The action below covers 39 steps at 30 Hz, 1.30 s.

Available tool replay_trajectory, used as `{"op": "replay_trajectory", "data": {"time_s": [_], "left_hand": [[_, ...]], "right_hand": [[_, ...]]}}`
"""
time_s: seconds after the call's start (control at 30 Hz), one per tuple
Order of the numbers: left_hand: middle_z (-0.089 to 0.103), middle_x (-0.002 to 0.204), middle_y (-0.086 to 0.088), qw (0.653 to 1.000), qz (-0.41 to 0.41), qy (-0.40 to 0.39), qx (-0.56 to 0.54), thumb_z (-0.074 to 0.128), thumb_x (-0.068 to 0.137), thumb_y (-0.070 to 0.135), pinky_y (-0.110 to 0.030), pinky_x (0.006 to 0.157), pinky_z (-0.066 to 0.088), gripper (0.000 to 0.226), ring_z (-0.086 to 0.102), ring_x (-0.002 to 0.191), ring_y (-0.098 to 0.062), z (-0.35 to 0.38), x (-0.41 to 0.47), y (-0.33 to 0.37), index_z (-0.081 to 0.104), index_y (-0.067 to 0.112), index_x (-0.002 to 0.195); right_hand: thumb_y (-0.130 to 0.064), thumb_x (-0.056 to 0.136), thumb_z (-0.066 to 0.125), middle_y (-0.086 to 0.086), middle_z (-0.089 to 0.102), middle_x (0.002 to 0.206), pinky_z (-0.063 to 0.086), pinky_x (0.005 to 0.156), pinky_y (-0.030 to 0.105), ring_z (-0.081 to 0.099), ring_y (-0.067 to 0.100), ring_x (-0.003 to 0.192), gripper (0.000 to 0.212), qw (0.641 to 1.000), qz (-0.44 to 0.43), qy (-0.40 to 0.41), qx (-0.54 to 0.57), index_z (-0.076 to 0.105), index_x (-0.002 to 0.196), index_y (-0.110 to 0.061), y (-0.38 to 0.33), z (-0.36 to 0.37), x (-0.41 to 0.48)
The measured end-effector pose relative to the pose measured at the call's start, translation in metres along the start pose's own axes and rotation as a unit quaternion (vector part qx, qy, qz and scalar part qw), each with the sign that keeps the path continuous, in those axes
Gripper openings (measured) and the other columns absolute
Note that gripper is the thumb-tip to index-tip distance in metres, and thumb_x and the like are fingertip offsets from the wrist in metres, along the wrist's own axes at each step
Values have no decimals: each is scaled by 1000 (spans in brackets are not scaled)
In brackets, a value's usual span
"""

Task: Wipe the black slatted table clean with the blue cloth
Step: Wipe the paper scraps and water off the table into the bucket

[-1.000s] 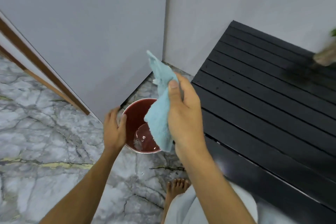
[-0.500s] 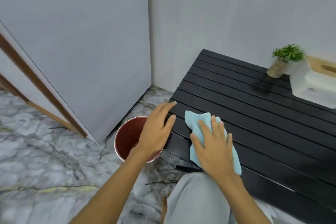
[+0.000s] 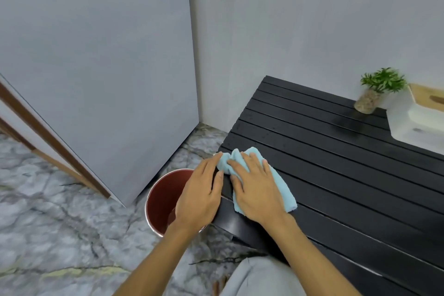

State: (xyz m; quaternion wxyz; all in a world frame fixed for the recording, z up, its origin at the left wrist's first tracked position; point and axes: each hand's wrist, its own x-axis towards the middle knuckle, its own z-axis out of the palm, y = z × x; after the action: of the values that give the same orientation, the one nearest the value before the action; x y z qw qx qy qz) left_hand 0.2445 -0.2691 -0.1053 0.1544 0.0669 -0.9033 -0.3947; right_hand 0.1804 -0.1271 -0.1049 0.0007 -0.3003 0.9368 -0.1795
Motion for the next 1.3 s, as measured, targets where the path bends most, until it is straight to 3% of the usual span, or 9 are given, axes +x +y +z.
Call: {"op": "replay_trajectory", "data": {"time_s": [0.07, 0.33, 0.47, 0.77, 1.03, 1.3], "left_hand": [[37, 145, 19, 1000, -1, 2, 3, 32, 101, 36, 3, 95, 17, 46, 28, 122, 23, -1, 0, 2, 32, 32, 147], [30, 152, 19, 998, 1, -8, 55, 30, 99, 44, 5, 96, 9, 50, 21, 128, 16, 0, -1, 2, 35, 30, 147], [28, 152, 21, 997, 5, -13, 76, 31, 100, 43, 5, 98, 7, 47, 18, 129, 17, 1, 0, 1, 38, 32, 145], [41, 146, 16, 992, 39, -23, 117, 36, 97, 42, 2, 101, 4, 46, 16, 128, 16, 1, 2, 2, 52, 26, 137], [40, 147, 14, 989, 53, -38, 134, 36, 95, 47, 0, 103, 1, 49, 22, 135, 5, 0, 2, -1, 50, 27, 138], [43, 146, 11, 989, 46, -39, 136, 34, 95, 46, -8, 106, 9, 50, 29, 136, -3, 0, 0, 2, 52, 24, 136]], "right_hand": [[-39, 96, 20, -6, 24, 155, 4, 119, 41, 10, 20, 145, 46, 1000, 4, 0, 3, 34, 139, -34, 6, 1, 15], [-43, 95, 36, -1, 26, 154, -1, 116, 39, 12, 20, 144, 46, 1000, 9, 3, -3, 36, 140, -35, 28, -9, 61], [-43, 94, 39, -2, 31, 151, 4, 116, 39, 19, 18, 141, 46, 1000, -5, 6, -10, 38, 139, -35, 42, -12, 81], [-44, 94, 37, 0, 35, 147, 7, 116, 41, 26, 17, 137, 44, 999, 21, 23, -17, 40, 137, -37, 71, -16, 107], [-43, 94, 36, 3, 40, 141, 10, 116, 40, 37, 19, 128, 42, 994, 100, 42, -14, 42, 135, -38, 99, -33, 73], [-40, 95, 38, 2, 37, 144, 11, 114, 40, 30, 19, 132, 43, 989, 137, 40, -24, 41, 137, -33, 89, -42, 0]]}}
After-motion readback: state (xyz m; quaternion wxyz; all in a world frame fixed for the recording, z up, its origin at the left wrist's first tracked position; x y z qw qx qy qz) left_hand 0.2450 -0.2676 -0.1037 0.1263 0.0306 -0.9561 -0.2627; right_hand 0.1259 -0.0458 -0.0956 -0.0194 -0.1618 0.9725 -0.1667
